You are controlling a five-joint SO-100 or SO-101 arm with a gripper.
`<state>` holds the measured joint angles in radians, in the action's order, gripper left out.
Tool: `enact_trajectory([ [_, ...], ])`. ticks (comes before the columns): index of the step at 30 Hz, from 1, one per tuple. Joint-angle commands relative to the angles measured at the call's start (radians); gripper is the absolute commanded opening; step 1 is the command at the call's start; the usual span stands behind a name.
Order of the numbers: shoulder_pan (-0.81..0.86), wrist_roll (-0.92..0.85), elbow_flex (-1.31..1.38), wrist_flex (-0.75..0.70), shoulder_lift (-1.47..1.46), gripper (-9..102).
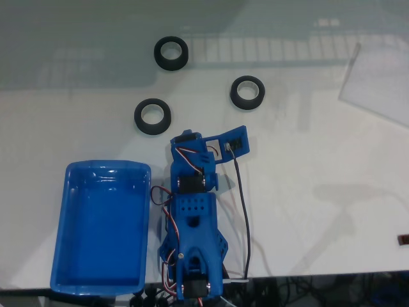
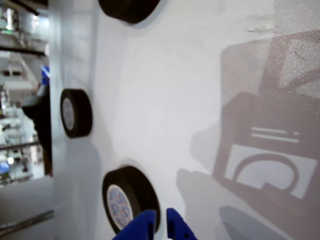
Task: Grasp all tape and put them in the bin.
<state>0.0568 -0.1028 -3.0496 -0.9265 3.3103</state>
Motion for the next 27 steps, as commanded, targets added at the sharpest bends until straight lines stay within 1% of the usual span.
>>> enact_trajectory([
  [1, 0.000, -0.025, 0.000, -0.026, 0.015, 0],
  [18, 0.000, -0.025, 0.000, -0.026, 0.015, 0],
  [19, 0.000, -0.025, 0.000, -0.026, 0.015, 2],
  [21, 0.000, -0.025, 0.000, -0.026, 0.015, 17],
  [22, 0.000, -0.026, 0.000, -0.026, 0.015, 21],
  [24, 0.000, -0.031, 0.000, -0.026, 0.015, 23],
  [27, 0.000, -0.034, 0.000, -0.026, 0.015, 24],
])
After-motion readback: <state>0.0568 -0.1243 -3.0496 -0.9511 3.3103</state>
